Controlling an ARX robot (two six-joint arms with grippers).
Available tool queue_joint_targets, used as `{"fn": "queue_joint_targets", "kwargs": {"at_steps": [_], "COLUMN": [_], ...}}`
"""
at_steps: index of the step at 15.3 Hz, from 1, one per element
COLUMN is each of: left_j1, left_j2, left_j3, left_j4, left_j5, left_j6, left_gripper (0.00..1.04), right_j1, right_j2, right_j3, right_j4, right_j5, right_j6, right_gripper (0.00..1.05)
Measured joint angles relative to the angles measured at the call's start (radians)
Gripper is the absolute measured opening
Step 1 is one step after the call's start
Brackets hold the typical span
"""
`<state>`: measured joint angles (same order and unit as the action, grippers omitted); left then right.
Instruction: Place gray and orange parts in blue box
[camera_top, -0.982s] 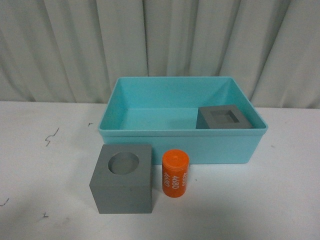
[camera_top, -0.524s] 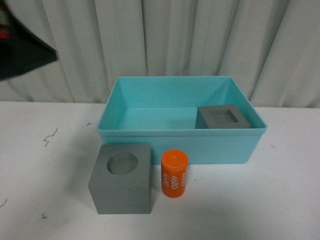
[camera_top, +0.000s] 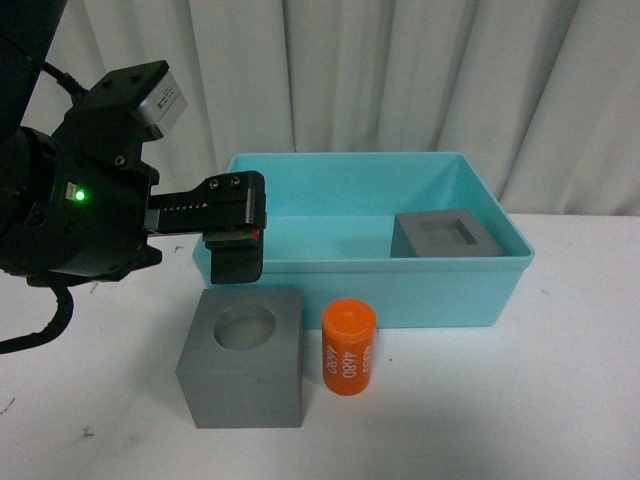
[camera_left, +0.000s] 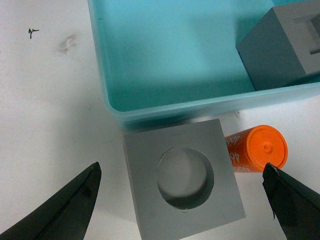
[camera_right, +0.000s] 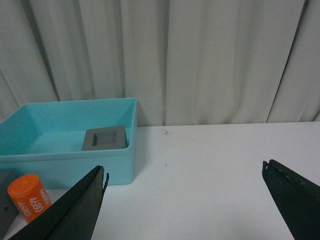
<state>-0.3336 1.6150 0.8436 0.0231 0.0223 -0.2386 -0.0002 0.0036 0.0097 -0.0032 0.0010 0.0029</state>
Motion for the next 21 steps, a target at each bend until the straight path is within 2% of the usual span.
{"fn": "queue_joint_targets", "kwargs": {"at_steps": [7, 15, 19, 20, 21], "left_j1": [-0.077, -0.007, -0.019, -0.025, -0.026], "left_j2": [0.108, 0.200, 0.230, 0.230, 0.230], "left_j3": [-0.025, -0.003, -0.003, -0.003, -0.002], "left_j4": [0.032, 0.086, 0.087, 0.088, 0.086], "left_j5": [-0.043, -0.107, -0.123, -0.129, -0.128], "left_j6": [0.024, 0.021, 0.029, 0.037, 0.043], "left_gripper": [0.98, 0.98, 0.98, 0.95, 0.84], "right_j1": [0.000, 0.000, 0.000, 0.000, 0.000], "right_j2": [0.000, 0.000, 0.000, 0.000, 0.000], "right_j3": [0.000, 0.000, 0.000, 0.000, 0.000], "right_j4": [0.000, 0.000, 0.000, 0.000, 0.000], "right_j5": [0.000, 0.000, 0.000, 0.000, 0.000], "right_j6": [0.000, 0.000, 0.000, 0.000, 0.000], "right_gripper": [0.98, 0.98, 0.98, 0.98, 0.98]}}
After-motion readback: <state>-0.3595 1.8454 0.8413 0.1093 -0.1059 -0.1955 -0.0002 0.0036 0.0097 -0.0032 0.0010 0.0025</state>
